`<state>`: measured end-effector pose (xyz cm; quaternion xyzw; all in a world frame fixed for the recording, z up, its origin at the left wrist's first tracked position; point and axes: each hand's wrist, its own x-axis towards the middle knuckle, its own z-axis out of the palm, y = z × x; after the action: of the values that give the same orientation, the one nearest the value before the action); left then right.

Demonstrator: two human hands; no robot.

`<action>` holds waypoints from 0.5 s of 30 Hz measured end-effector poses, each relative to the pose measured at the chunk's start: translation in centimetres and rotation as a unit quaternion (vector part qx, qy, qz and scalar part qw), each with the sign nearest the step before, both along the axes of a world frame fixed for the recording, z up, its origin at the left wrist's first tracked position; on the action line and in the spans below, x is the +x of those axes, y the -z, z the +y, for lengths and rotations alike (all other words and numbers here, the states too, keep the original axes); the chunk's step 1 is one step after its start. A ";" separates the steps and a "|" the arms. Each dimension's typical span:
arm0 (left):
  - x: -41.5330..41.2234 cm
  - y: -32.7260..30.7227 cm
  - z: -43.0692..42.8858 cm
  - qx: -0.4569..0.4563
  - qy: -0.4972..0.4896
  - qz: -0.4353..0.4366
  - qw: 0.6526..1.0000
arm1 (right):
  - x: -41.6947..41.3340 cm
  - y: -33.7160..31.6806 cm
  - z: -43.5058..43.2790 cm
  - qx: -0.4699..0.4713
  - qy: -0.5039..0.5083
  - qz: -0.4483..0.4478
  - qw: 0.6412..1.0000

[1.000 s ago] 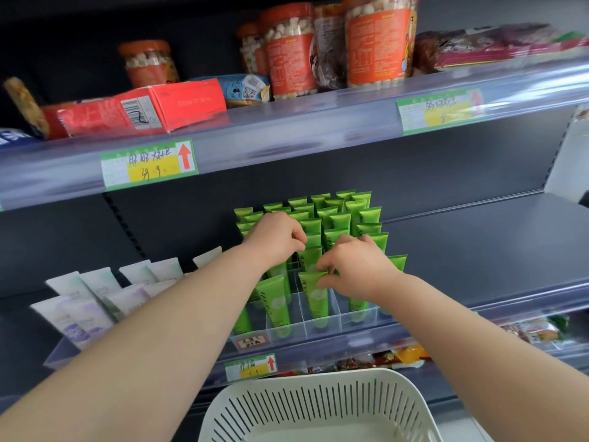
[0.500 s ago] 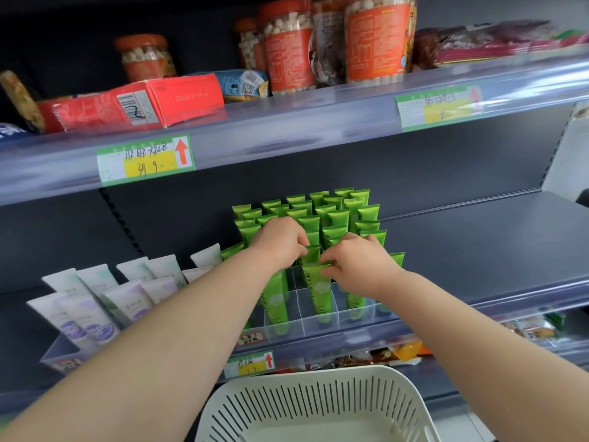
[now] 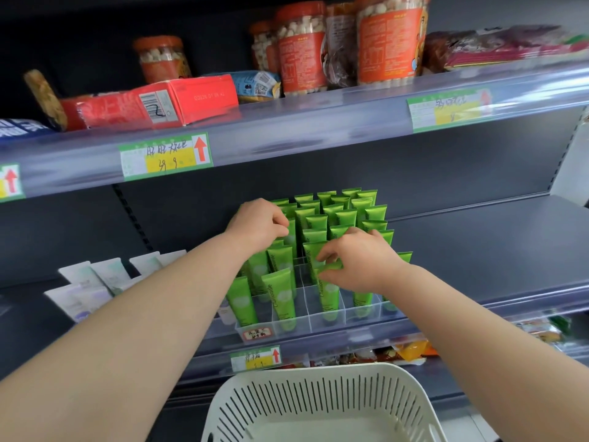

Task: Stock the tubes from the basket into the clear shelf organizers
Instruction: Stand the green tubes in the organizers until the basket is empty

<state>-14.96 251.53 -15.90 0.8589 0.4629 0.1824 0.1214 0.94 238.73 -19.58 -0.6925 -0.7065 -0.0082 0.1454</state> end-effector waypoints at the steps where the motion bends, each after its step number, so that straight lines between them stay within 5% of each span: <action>1: -0.4 0.0 0.1 0.000 -0.004 0.005 1.000 | -0.4 -0.1 0.1 0.008 -0.005 0.002 1.000; 15: -2.2 1.5 0.0 0.022 0.023 0.054 0.998 | -4.8 1.2 2.2 0.031 -0.061 0.000 0.998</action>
<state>-17.13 251.56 -17.41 0.8805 0.4447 0.1428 0.0810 -3.89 240.92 -20.80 -0.6435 -0.7466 -0.0213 0.1674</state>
